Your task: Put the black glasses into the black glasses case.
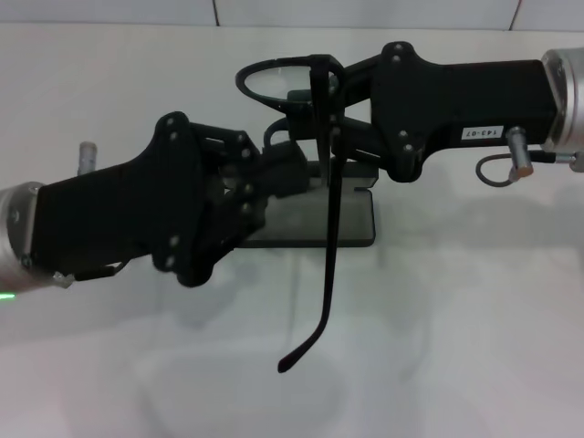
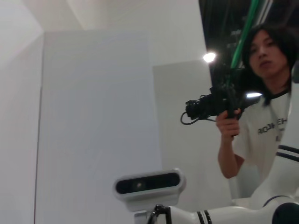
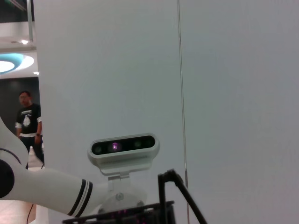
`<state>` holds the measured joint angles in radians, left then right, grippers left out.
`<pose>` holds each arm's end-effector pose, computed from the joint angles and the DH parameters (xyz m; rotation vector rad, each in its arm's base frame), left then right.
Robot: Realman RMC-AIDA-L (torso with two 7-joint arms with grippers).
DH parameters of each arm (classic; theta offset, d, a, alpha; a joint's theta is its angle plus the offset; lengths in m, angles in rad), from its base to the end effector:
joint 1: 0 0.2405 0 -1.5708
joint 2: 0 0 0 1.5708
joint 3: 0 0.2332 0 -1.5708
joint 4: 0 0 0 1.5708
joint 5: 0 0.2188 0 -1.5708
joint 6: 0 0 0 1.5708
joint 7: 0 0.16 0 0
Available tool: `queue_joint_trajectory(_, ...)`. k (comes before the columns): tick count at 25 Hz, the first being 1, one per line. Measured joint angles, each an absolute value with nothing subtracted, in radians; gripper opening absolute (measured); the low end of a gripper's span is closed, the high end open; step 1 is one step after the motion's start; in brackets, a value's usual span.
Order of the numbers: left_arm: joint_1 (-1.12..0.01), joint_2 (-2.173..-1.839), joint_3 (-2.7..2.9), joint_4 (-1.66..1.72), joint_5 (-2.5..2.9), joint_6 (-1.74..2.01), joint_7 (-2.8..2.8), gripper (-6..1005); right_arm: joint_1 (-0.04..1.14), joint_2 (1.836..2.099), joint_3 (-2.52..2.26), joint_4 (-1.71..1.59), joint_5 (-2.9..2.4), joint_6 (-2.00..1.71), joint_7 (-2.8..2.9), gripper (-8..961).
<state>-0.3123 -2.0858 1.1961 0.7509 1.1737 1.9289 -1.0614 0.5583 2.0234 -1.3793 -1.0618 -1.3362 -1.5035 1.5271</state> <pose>-0.1655 0.2566 0.0235 -2.5720 0.0894 -1.5882 0.0681 0.3303 0.0041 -2.9306 -0.0224 1.0996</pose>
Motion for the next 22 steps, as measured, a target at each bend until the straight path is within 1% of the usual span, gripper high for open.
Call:
queue_joint_trajectory(11,-0.385,-2.090,1.193,0.656,1.185,1.925,-1.038,69,0.623,2.028,-1.424,-0.991,-1.289,-1.494,1.472,105)
queue_joint_trajectory(22,-0.389,-2.090,1.177,0.642,1.174,1.901,-1.037,69,0.626,2.026,-1.428,-0.981,-1.283,-1.492,1.464,104)
